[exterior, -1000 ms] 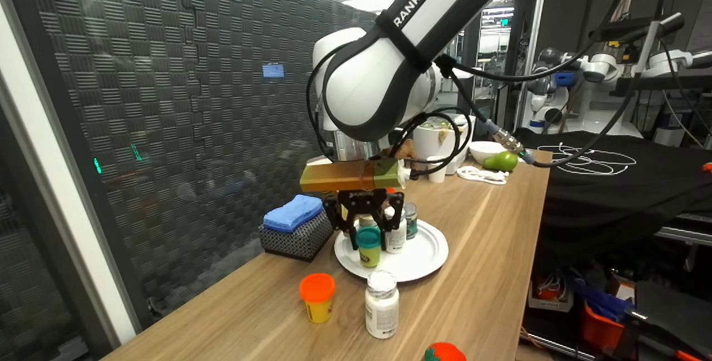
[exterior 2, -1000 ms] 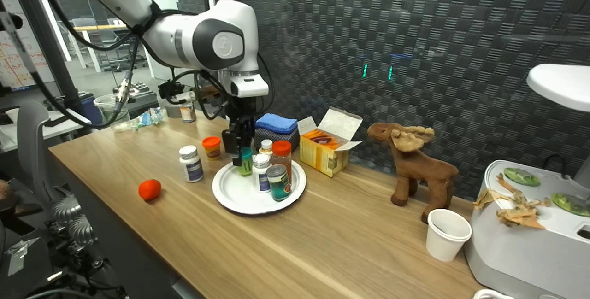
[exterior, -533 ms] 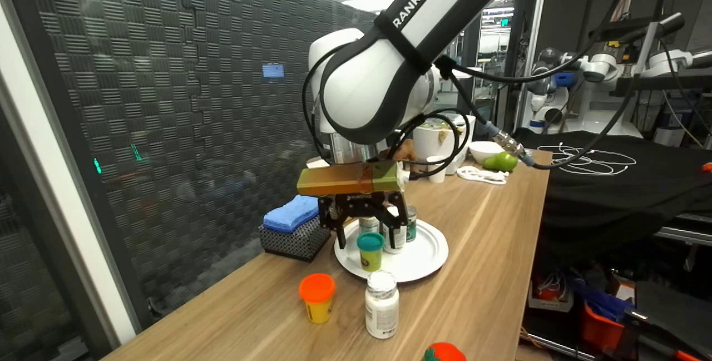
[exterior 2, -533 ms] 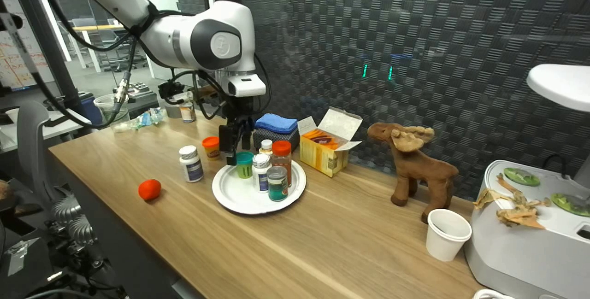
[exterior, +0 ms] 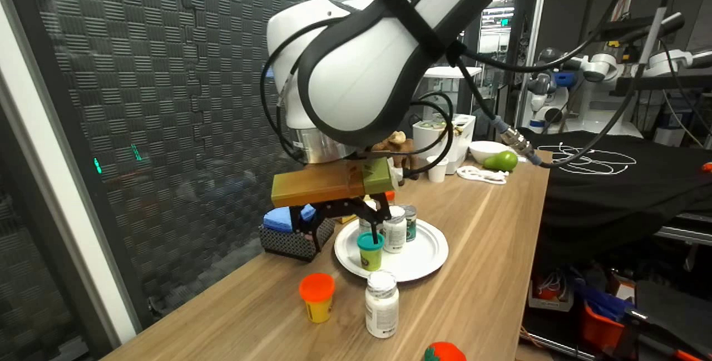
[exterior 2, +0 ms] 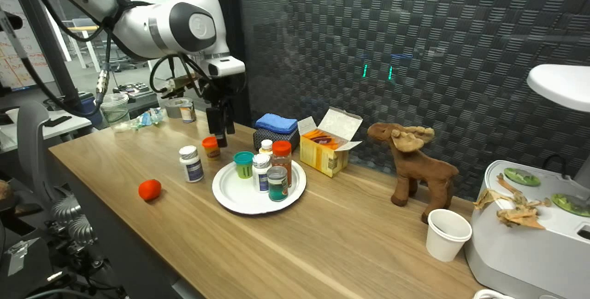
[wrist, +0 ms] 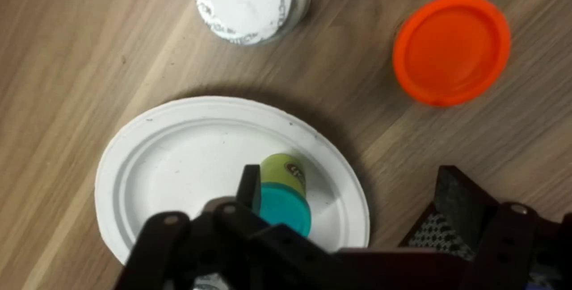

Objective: Put the bottles on the red object on the plate

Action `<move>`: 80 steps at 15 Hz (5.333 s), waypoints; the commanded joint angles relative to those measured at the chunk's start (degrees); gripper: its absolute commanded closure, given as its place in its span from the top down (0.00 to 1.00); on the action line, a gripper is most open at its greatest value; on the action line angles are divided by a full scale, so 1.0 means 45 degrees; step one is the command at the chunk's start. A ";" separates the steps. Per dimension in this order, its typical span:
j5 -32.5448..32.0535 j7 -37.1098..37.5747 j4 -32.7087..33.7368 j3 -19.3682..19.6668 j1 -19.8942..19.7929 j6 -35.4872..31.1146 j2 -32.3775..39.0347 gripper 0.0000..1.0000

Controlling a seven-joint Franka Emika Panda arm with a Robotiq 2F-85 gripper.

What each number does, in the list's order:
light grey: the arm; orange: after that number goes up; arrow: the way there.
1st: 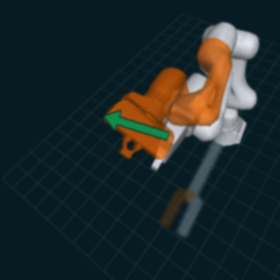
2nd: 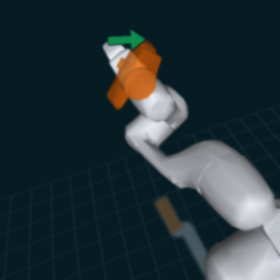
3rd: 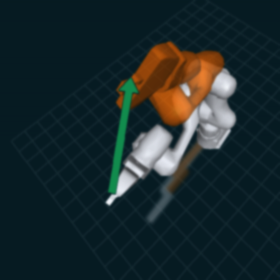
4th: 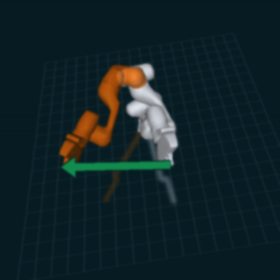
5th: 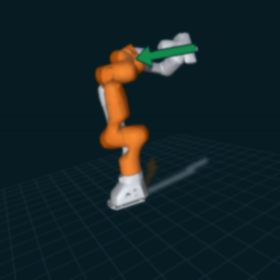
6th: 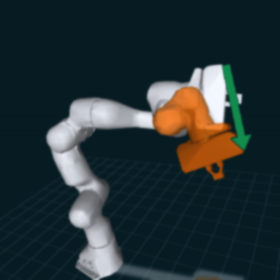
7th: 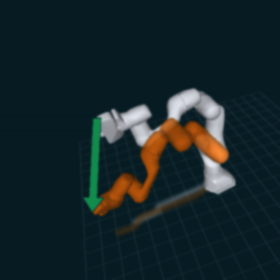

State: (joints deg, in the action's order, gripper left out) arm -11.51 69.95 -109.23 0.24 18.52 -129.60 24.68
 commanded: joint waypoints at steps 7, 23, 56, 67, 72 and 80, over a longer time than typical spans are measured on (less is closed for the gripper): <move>-0.0358 -0.5522 0.0886 -0.1164 -0.0152 -0.0285 0.0604 1.00; 0.1362 -1.2097 0.0936 -0.1730 -0.0221 -0.0523 0.0994 1.00; 0.0375 -0.9039 -0.1113 -0.0767 0.0236 -0.0201 -0.1191 0.29; 0.0464 -0.4035 -0.4309 -0.0619 -0.0715 -0.0633 -0.4102 0.29; 0.0381 -0.3850 -0.3546 -0.0500 -0.1650 -0.0430 -0.3630 0.29; 0.1070 -0.5674 -0.3216 -0.0410 -0.2604 -0.1820 -0.2633 0.29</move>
State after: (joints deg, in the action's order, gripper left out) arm -8.64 48.53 -124.85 -1.39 7.65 -134.56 10.82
